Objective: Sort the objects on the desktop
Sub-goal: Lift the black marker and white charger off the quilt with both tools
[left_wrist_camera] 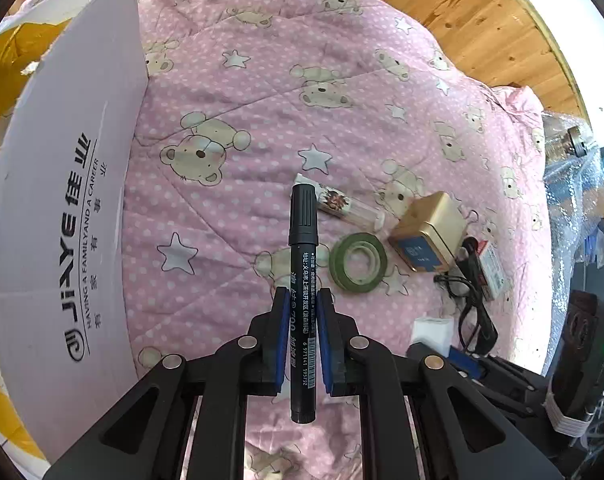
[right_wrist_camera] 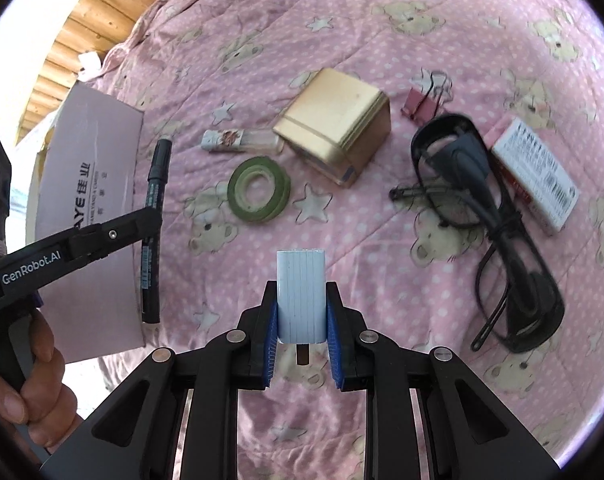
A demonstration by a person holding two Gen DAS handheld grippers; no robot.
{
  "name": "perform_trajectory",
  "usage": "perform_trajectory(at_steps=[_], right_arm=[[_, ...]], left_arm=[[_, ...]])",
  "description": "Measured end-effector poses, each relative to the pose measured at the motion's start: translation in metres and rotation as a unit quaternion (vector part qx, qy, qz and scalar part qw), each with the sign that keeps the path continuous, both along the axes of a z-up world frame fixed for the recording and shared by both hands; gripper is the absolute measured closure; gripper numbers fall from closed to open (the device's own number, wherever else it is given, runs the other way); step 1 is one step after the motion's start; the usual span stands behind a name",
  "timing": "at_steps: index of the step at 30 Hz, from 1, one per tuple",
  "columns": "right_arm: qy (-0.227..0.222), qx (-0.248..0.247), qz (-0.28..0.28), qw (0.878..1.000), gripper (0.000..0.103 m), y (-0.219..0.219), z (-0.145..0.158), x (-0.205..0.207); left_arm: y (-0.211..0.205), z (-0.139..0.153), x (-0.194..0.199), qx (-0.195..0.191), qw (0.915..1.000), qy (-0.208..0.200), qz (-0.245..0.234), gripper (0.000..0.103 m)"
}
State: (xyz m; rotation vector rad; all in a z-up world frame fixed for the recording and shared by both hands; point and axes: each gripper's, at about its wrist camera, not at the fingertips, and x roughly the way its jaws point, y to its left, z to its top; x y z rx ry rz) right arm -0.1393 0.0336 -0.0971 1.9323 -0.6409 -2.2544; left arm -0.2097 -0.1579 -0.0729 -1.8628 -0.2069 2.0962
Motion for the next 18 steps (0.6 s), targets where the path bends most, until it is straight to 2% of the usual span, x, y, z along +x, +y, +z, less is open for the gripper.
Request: perform_trajectory(at_steps=[8, 18], right_arm=[[0.01, 0.0, 0.008, 1.0, 0.081, -0.01, 0.015, 0.012], [0.043, 0.008, 0.032, 0.999, 0.081, -0.032, 0.045, 0.014]], left_arm=[[-0.004, 0.026, 0.014, 0.014, 0.9996, 0.024, -0.004, 0.089], [-0.019, 0.057, 0.032, 0.028, 0.998, 0.056, 0.009, 0.089]])
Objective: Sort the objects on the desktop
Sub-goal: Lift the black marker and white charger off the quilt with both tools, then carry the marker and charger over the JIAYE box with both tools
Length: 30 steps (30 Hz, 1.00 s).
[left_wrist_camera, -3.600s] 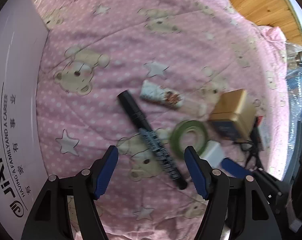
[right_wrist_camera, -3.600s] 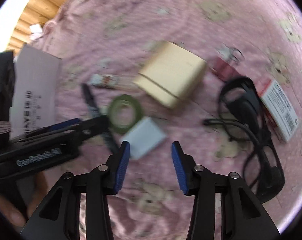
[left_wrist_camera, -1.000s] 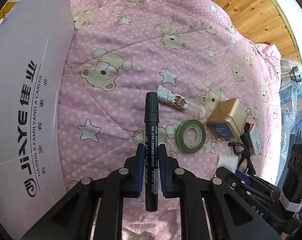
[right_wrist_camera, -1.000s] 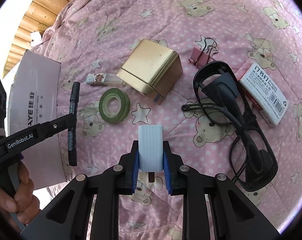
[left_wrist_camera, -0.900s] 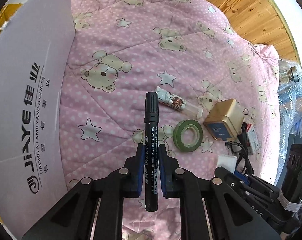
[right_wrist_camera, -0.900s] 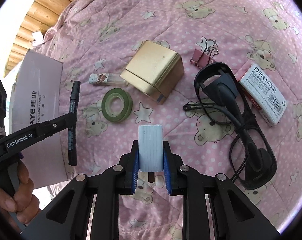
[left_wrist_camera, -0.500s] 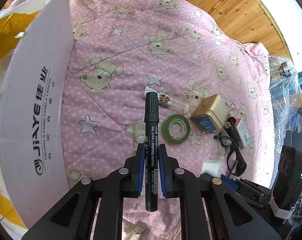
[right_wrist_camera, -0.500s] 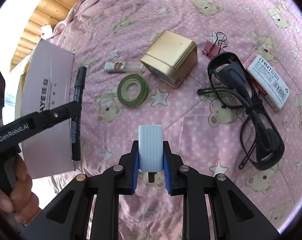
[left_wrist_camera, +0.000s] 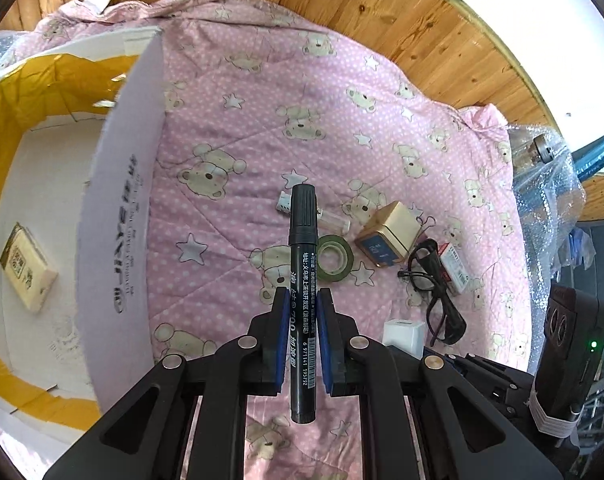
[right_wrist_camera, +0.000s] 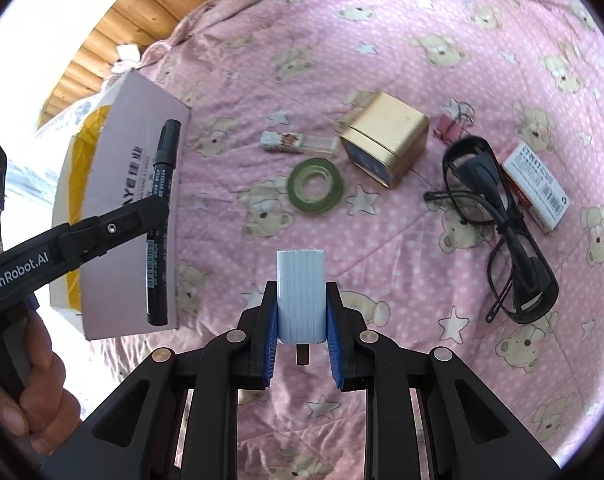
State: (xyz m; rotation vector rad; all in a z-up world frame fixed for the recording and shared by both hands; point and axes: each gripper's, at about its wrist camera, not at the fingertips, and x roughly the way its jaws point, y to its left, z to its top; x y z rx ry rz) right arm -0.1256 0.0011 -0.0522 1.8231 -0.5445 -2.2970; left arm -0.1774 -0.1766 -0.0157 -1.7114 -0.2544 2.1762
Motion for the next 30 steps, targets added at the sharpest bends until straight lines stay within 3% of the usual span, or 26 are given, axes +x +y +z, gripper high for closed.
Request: perform_trajectory(at_steps=[18, 30], right_arm=[[0.061, 0.017, 0.08, 0.995, 0.081, -0.063, 0.064, -0.012], [0.093, 0.014, 0.147, 0.985, 0.081, -0.119, 0.099, -0.022]], left_arm=[[-0.057, 0.046, 0.024, 0.038, 0.996, 0.047, 0.066, 0.089], [-0.114, 0.07, 0.03, 0.058, 0.9868, 0.072, 0.133, 0.089]])
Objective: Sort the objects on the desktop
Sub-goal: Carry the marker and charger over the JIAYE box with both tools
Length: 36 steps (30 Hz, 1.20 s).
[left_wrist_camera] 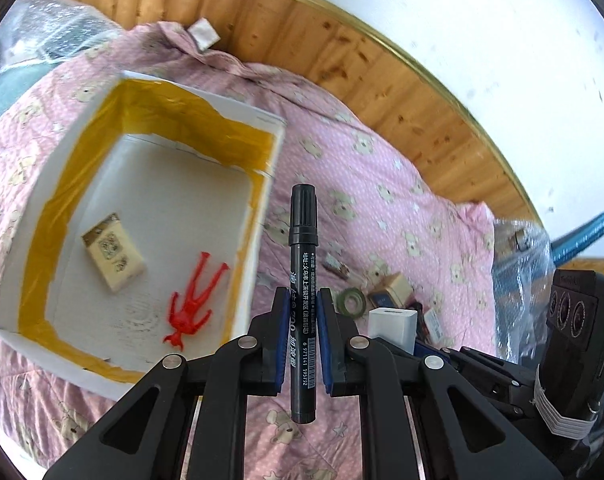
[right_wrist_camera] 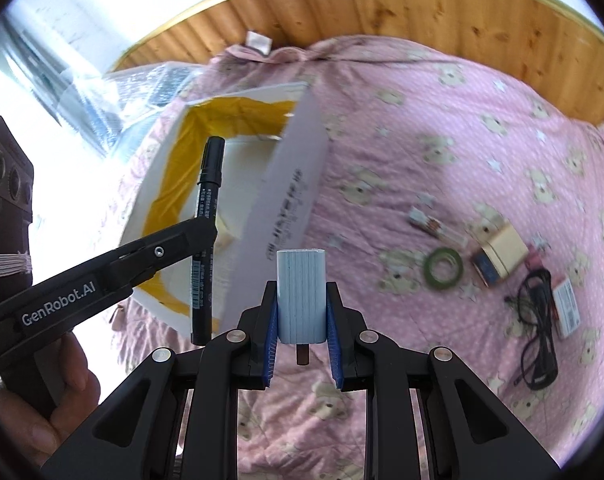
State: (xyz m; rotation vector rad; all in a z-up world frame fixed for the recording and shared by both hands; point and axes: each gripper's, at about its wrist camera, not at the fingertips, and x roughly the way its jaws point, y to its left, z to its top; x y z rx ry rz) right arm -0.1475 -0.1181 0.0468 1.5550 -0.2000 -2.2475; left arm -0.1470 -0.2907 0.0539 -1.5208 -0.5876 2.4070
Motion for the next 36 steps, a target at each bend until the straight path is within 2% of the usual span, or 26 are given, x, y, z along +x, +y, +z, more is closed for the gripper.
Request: perform_trajectory(at_steps=[9, 17, 26, 33, 35, 36], right_arm=[[0.031, -0.004, 0.044, 0.999, 0.081, -0.048, 0.033, -0.02], [0.043, 0.0, 0.075, 0.996, 0.081, -0.087, 0.042, -0.048], [0.033, 0.013, 0.095, 0.995, 0.081, -0.119, 0.025, -0.099], [0.022, 0.01, 0.109, 0.994, 0.08, -0.135, 0.005, -0.129], [0.015, 0.006, 0.116, 0.993, 0.077, -0.139, -0.005, -0.137], [0.01, 0.005, 0.113, 0.994, 0.077, -0.139, -0.01, -0.14]], left_arm=[[-0.048, 0.009, -0.014, 0.012, 0.9984, 0.008, 0.055, 0.089], [-0.078, 0.002, -0.041, 0.015, 0.9963, 0.002, 0.084, 0.089], [-0.109, -0.028, -0.092, 0.011, 0.9942, -0.023, 0.104, 0.089], [-0.12, -0.069, -0.128, 0.01, 0.9931, -0.051, 0.105, 0.089], [-0.12, -0.083, -0.138, 0.021, 0.9937, -0.062, 0.09, 0.086], [-0.121, -0.092, -0.143, 0.023, 0.9932, -0.072, 0.089, 0.077]])
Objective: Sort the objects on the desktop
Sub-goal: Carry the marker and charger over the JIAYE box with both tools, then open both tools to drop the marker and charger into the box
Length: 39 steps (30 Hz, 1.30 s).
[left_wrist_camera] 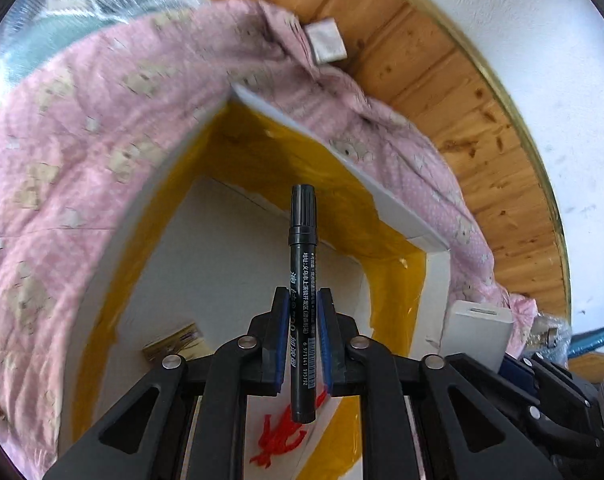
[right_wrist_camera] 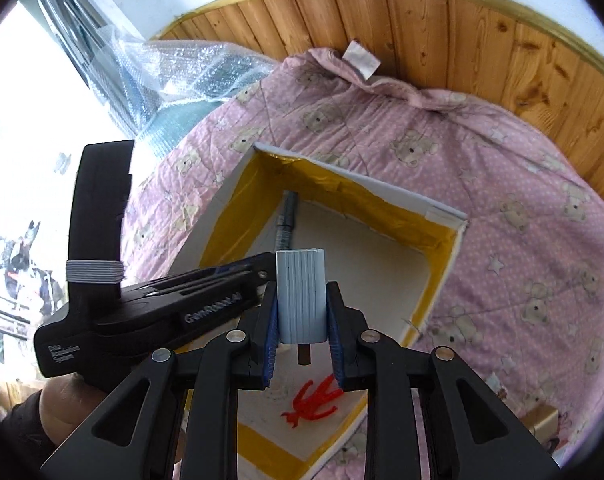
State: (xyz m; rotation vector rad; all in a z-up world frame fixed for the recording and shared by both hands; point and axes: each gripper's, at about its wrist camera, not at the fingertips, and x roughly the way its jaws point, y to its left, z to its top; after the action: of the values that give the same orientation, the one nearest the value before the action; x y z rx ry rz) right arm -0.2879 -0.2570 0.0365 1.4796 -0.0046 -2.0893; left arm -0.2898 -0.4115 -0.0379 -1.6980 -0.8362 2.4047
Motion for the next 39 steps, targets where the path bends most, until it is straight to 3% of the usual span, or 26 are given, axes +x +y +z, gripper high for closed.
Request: perform_trajectory(at_steps=[1, 3, 4, 15, 23, 39], right_arm=[[-0.003, 0.001, -0.005, 1.0, 0.076, 0.001, -0.004, -0.003], [-0.013, -0.006, -0.011, 1.0, 0.074, 0.007, -0.012, -0.007], [-0.017, -0.009, -0.015, 1.0, 0.074, 0.01, -0.014, -0.008], [-0.042, -0.026, -0.028, 0.998, 0.074, 0.037, -0.024, 0.014], [-0.048, -0.031, -0.007, 0.998, 0.073, 0.034, -0.017, 0.046], [-0.043, -0.053, -0.034, 0.997, 0.071, 0.055, 0.011, 0.108]], left_arm=[[-0.002, -0.007, -0.003, 0.0, 0.9999, -0.009, 0.004, 0.066], [-0.007, -0.015, -0.005, 0.003, 0.9998, -0.014, 0.01, 0.053], [-0.009, -0.018, -0.004, 0.003, 0.9998, -0.014, 0.013, 0.051], [-0.01, -0.025, 0.014, 0.001, 0.9993, -0.033, 0.018, 0.051], [0.008, -0.002, 0.042, -0.013, 0.9994, -0.032, -0.001, 0.051], [0.033, 0.043, 0.106, -0.014, 0.9996, -0.005, -0.025, 0.051]])
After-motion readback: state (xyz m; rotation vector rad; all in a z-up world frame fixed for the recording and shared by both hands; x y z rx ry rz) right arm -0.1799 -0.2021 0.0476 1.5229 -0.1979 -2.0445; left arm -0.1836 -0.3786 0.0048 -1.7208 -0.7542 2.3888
